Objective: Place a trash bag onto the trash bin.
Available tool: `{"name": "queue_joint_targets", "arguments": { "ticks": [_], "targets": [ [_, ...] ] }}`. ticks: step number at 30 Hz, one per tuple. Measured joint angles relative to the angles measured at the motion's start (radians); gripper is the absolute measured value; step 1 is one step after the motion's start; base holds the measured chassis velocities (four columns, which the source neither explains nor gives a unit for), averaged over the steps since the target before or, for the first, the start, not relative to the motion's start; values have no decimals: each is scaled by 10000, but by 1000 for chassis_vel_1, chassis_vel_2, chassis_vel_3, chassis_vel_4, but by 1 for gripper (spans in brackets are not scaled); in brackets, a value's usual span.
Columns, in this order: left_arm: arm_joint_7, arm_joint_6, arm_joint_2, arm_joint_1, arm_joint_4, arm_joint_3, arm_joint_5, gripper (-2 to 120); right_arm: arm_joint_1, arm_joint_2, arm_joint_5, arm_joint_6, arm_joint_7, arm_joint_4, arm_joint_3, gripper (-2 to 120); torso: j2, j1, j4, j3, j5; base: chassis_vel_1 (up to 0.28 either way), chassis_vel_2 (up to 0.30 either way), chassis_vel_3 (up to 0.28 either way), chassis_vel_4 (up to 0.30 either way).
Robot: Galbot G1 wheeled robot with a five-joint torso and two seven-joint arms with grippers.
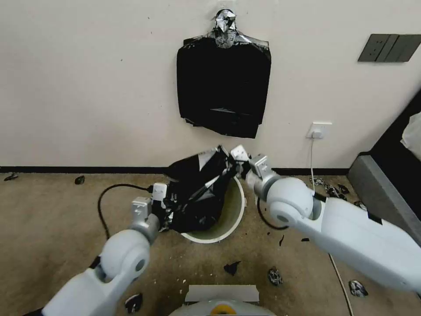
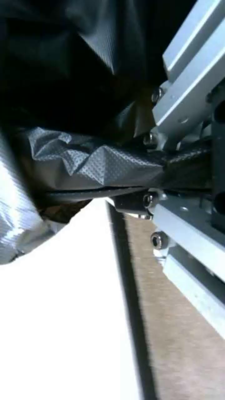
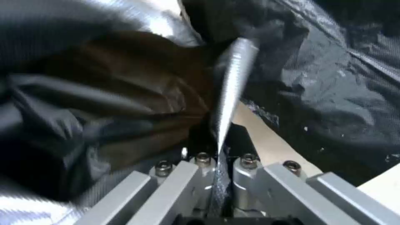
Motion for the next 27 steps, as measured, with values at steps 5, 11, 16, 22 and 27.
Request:
{"name": "queue_joint_targets", "arguments": {
  "ticks": [5,11,16,22,27],
  "targets": [
    [1133,-954,228,513,-428,-553,318,3,206,-529,94,20,-591,-158,-96,0,-1,-1,0,0,4,0,0,0,0],
    [1652,-1723,-49,1118,-711,-1342,-280,3,-379,-1458,524,179,-1154,355,515,0,-1,0,0,-1,6,0,0,0,0],
    [1368,-2042,-515,1253,-839,-1987,-1342,3,-1103,-2695,699,587,-2134,947,761,0,0,0,-5,-1,6,0,0,0,0],
    [991,-2114,-1019,1476,-1286,-2520,-2700,3,-1754,-2837,657,880,-2816,1323,723,0,0,-1,-1,-2,3,0,0,0,0],
    [599,-2072,-1164,1599,-1446,-2676,-3306,3,-2314,-2497,577,1063,-2754,1329,802,0,0,-1,0,-1,4,0,0,0,0]
  ]
}}
